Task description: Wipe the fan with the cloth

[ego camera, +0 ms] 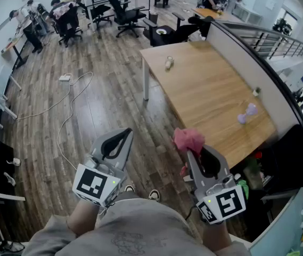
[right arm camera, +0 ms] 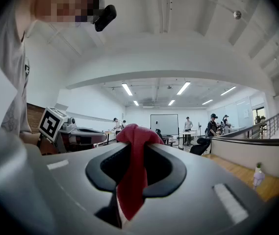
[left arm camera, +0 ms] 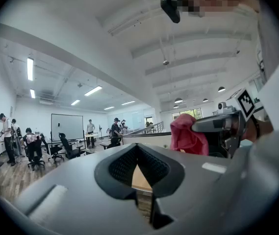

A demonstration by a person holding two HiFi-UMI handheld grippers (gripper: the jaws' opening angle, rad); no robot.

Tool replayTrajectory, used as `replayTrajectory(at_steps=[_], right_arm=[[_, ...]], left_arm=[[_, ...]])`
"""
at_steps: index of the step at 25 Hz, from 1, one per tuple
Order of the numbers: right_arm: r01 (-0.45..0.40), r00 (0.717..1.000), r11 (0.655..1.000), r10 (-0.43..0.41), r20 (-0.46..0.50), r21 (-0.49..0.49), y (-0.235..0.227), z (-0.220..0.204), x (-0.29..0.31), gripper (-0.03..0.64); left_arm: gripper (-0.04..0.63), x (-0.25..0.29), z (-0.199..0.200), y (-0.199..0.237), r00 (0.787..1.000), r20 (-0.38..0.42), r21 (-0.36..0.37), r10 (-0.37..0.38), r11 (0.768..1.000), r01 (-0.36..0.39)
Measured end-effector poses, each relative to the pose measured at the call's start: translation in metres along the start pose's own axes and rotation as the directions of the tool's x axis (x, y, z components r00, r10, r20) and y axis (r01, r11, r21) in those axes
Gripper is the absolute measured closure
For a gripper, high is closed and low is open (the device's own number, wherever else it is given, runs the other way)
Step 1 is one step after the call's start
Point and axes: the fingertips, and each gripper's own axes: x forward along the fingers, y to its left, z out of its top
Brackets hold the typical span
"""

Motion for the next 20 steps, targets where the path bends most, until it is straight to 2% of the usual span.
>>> replayTrajectory(at_steps=[6,20], right_arm=[[0.013,1.000,1.000,-0.012,-0.023,0.028,-0.005,-0.009,0.005,0.532],[0.040,0.999,0.998,-0.039,-0.034,0.051,-0.031,-0.027,-0.012,0.533]], left_arm=[[0.594,0.003,-0.002,0.004,1.000,0.004,-0.012,-0.001,1.000,0.001],[0.594,0.018,-0.007,-0.025,1.000,-0.006,-0.011,-0.027,1.000,0.027]])
